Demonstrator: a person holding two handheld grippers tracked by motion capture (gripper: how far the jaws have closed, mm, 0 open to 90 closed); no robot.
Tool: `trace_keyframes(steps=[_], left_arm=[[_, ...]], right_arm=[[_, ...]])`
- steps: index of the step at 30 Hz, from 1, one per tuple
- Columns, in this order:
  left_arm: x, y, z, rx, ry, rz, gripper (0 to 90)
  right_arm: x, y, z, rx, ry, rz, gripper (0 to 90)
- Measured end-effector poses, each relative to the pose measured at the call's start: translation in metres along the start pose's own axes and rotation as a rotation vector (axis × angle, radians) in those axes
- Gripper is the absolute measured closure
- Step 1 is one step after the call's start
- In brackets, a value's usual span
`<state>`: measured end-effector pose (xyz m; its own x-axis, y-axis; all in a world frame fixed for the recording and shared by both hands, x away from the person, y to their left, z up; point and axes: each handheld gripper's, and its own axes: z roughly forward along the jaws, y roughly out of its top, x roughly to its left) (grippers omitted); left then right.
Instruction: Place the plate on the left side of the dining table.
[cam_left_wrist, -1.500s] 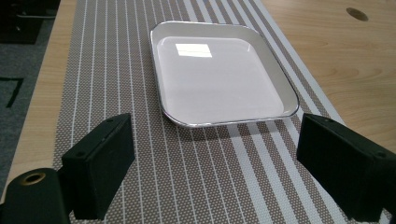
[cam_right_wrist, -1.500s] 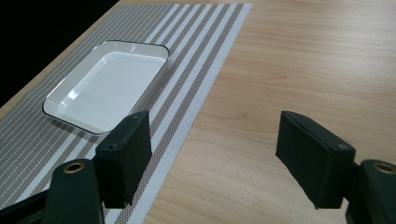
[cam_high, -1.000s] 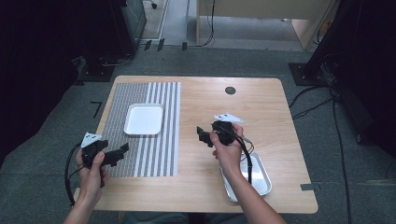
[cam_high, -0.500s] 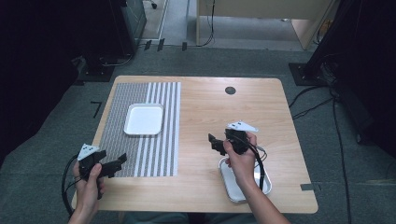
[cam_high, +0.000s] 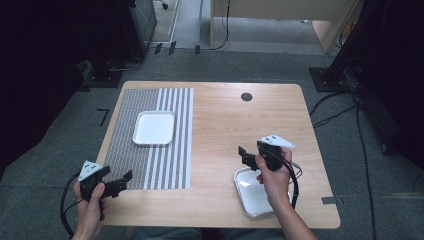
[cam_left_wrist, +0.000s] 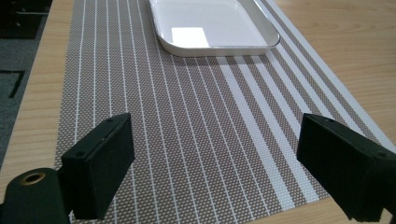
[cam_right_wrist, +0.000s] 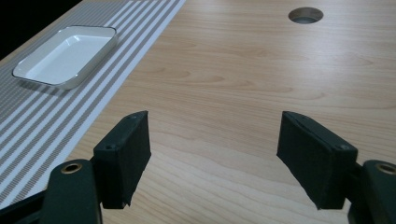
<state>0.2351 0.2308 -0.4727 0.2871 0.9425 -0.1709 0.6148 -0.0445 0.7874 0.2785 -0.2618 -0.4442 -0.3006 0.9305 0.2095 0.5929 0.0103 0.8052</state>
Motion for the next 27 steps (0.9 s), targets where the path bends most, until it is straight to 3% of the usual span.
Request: trace_keyframes(steps=[13, 27], left_arm=[[0.005, -0.014, -0.004, 0.016, -0.016, 0.035, 10.8], [0.018, -0.029, -0.007, 0.027, 0.025, 0.035, 10.4]], right_arm=[[-0.034, -0.019, -0.021, -0.003, -0.063, 0.02, 25.7], [-0.075, -0.044, -0.044, 0.003, -0.142, 0.079, 25.7]])
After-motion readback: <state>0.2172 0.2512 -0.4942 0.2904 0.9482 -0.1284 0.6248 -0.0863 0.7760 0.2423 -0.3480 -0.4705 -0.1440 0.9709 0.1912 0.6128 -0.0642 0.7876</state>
